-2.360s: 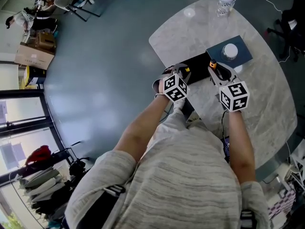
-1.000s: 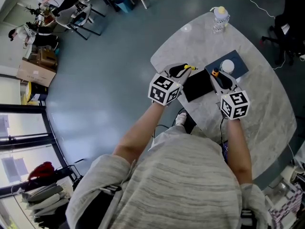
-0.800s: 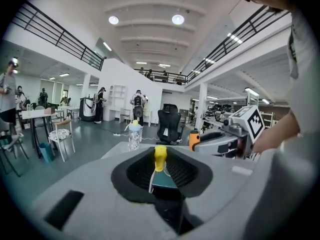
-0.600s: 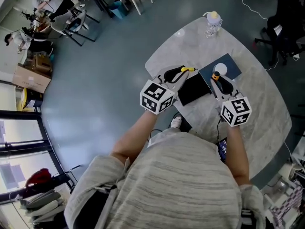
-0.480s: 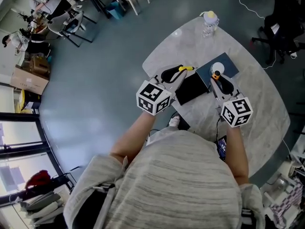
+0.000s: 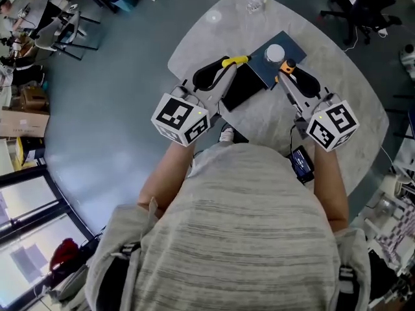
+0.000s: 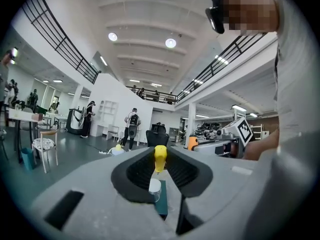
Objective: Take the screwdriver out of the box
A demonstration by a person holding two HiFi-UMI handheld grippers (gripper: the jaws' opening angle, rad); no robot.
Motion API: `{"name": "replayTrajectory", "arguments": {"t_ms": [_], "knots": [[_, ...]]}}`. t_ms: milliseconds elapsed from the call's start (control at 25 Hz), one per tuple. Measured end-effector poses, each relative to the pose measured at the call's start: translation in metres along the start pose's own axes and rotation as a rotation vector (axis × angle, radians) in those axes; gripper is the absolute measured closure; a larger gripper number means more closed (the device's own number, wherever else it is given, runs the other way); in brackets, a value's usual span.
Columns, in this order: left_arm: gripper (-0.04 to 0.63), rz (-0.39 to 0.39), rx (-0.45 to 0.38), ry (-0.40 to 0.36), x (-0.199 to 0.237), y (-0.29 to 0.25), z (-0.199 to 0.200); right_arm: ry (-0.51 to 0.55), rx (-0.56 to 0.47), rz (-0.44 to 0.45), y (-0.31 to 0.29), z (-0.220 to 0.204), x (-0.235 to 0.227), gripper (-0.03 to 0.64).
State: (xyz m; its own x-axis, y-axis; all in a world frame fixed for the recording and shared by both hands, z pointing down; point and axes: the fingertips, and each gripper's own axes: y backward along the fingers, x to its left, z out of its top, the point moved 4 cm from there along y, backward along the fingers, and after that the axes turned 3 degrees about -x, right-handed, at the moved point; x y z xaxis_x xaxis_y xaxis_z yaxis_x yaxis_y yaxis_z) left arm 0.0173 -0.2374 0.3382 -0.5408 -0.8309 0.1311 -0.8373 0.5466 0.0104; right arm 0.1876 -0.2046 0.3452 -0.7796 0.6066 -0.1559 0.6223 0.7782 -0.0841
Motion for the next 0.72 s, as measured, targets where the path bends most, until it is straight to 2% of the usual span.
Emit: {"name": "replayTrajectory", "arguments": {"t_ms": [200,480,720], "knots": [[0.517,-0.011,-0.052,0.034,-0.017,0.002,0.011,-0.016,-0.024,0.003,0.024,0.01,0.002,0.511],[0.517,0.015,-0.099,0.082,-0.015,0.009,0.025,-0.023,-0.061,0.003,0.039,0.013,0.005,0.511],[0.517,0.006,-0.136,0.1,-0.022,0.01,0.035,-0.035,-0.106,-0.003,0.045,0.02,0.008,0.511]]}}
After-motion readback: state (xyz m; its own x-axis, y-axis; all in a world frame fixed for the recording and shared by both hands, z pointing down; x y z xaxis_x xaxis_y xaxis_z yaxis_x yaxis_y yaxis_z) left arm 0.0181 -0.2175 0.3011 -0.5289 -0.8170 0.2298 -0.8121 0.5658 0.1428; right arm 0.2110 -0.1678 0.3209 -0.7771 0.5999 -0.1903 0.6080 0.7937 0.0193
